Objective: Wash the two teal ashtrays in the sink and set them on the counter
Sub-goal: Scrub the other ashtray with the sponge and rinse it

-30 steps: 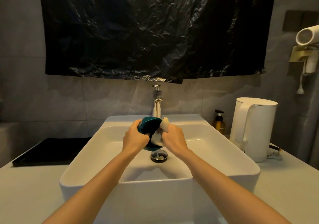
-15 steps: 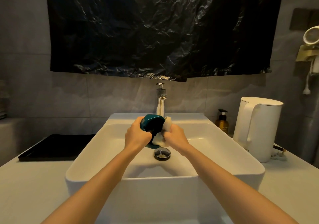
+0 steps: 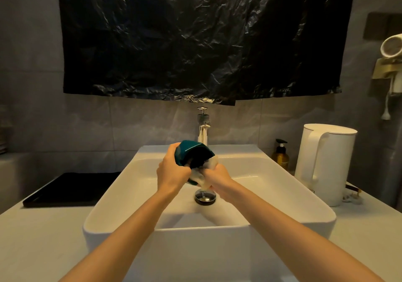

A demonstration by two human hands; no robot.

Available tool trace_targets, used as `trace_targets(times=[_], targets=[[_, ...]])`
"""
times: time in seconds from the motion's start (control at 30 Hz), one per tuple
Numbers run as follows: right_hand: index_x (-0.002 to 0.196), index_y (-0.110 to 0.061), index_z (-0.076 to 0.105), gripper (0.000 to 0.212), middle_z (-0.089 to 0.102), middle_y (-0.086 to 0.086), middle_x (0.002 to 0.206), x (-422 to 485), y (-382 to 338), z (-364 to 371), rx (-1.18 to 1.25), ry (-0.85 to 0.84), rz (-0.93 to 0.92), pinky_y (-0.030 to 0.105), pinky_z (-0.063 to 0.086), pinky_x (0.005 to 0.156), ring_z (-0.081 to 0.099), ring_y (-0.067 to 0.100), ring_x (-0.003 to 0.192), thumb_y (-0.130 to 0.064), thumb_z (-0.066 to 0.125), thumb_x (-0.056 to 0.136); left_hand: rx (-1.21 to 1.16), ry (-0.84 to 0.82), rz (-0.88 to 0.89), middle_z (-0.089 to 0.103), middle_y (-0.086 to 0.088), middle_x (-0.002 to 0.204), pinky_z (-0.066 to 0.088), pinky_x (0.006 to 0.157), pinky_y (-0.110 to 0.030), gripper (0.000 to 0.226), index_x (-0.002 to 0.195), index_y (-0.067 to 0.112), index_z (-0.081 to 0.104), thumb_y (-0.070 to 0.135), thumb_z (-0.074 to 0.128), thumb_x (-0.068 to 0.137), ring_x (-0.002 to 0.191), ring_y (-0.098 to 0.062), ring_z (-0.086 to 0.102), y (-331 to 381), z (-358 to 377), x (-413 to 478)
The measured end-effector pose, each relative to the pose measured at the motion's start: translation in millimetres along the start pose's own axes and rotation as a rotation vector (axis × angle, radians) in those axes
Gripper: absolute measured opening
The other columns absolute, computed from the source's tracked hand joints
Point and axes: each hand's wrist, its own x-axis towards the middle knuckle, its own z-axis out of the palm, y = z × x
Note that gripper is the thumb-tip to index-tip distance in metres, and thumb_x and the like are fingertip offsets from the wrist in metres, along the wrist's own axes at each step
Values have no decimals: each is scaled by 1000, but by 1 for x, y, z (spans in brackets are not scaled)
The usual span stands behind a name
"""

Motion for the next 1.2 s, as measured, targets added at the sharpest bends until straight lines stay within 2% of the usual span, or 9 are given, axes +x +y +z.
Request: trace_targets(times=[0.1, 0.2, 0.37, 0.5, 0.73, 0.83, 0.97, 1.1, 1.2], targets=[[97, -7, 59, 12, 63, 9, 93, 0, 1, -5, -131, 201, -93, 34, 55, 76, 61, 24, 88, -15, 51, 93, -33, -34, 42, 53, 8, 109, 47, 88, -30, 64, 129, 26, 41, 0, 67, 77, 99, -12, 49, 1, 5, -1], [83, -15, 56, 17, 63, 7, 85, -7, 0, -9, -182, 259, -214, 45, 58, 75, 66, 27, 81, -24, 48, 96, -83, -37, 39, 52, 8, 111, 46, 88, -29, 65, 130, 26, 39, -3, 66, 78, 102, -12, 49, 2, 7, 0], [102, -12, 56, 13, 63, 10, 97, -5, 1, -6, -86, 18, -76, 41, 56, 85, 64, 25, 91, -20, 51, 94, -68, -14, 31, 56, -2, 121, 48, 93, -35, 64, 130, 22, 42, -7, 64, 77, 110, -19, 52, -2, 0, 1], [113, -11, 57, 28, 62, 11, 103, -3, -1, -6, 32, -108, -40, 30, 52, 82, 59, 19, 96, -5, 63, 86, -82, -32, 20, 56, -2, 122, 49, 94, -37, 64, 130, 23, 42, -7, 63, 77, 113, -21, 52, -4, 0, 2], [101, -6, 58, 14, 60, 10, 96, 0, -2, -16, -214, 282, -155, 30, 46, 69, 56, 20, 85, -12, 47, 94, -224, -185, 0, 50, 16, 106, 44, 68, -10, 59, 133, 28, 33, 22, 67, 85, 97, -3, 51, 1, 8, -1], [105, -8, 57, 16, 61, 10, 98, -4, -2, -27, -442, 366, -272, 30, 45, 70, 56, 21, 86, -10, 47, 93, -238, -192, -48, 48, 12, 108, 45, 72, -12, 60, 137, 27, 33, 23, 66, 87, 99, -10, 51, 3, 5, 0], [115, -8, 60, 28, 63, 11, 106, -6, -2, -29, -651, 354, -324, 32, 48, 78, 60, 27, 95, -6, 56, 88, -118, -204, -78, 47, 6, 115, 47, 92, -33, 61, 137, 25, 37, 21, 68, 85, 107, -13, 47, 3, 6, 0], [112, -11, 66, 25, 67, 9, 105, -9, -3, -23, -678, 298, -394, 33, 50, 81, 62, 27, 96, -11, 63, 87, -3, -269, -159, 58, 0, 112, 47, 89, -33, 36, 118, 25, 51, 13, 64, 87, 104, -19, 54, -2, 10, -2], [111, -11, 64, 23, 67, 11, 104, -9, -4, -20, -657, 307, -433, 33, 50, 78, 61, 30, 94, -16, 61, 89, 25, -226, -204, 59, -4, 114, 47, 92, -37, 40, 120, 21, 52, 4, 62, 85, 103, -22, 54, -2, 8, 0]])
